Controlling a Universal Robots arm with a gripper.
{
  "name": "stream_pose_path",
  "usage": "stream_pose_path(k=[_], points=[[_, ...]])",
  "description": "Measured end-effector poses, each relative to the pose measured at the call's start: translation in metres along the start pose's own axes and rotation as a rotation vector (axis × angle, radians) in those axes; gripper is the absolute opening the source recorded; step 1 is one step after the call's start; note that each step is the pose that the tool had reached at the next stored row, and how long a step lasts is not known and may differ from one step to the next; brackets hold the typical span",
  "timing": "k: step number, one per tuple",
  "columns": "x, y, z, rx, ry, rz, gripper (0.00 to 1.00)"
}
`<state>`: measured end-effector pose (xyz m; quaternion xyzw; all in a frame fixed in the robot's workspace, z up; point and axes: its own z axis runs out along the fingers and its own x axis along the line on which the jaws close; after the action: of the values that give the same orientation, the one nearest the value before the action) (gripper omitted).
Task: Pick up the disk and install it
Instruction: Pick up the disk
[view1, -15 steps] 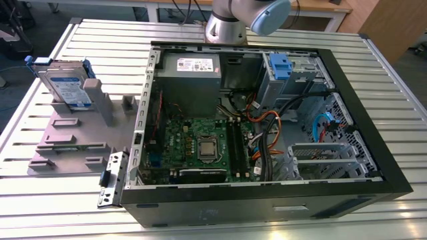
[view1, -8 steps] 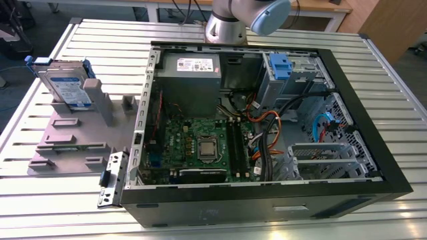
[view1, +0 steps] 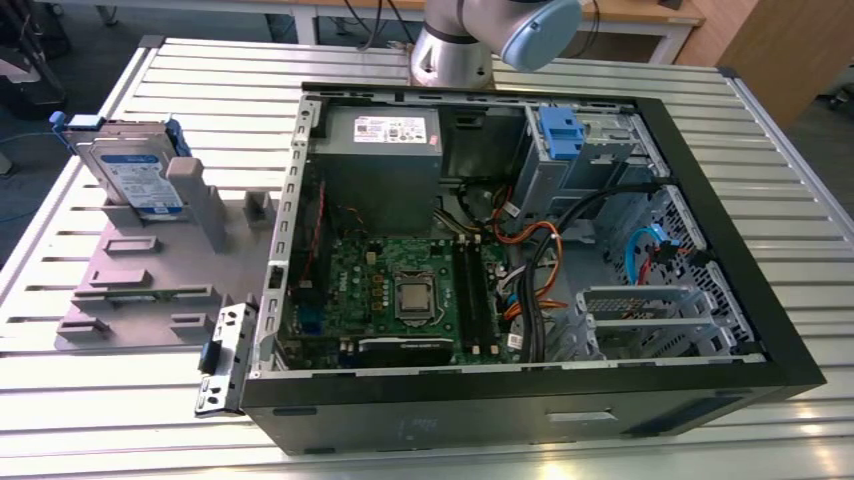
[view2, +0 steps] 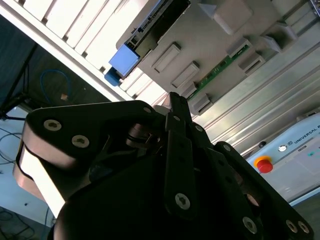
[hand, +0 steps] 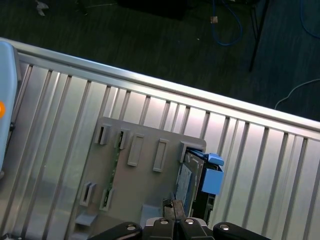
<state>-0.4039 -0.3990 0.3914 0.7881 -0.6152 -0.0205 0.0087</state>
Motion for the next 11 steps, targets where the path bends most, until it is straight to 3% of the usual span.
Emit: stream_pose_path(k=[11], points=[[0.0000,0.0000,0.0000,-0.0002,0.0005,-0.013,0.11]])
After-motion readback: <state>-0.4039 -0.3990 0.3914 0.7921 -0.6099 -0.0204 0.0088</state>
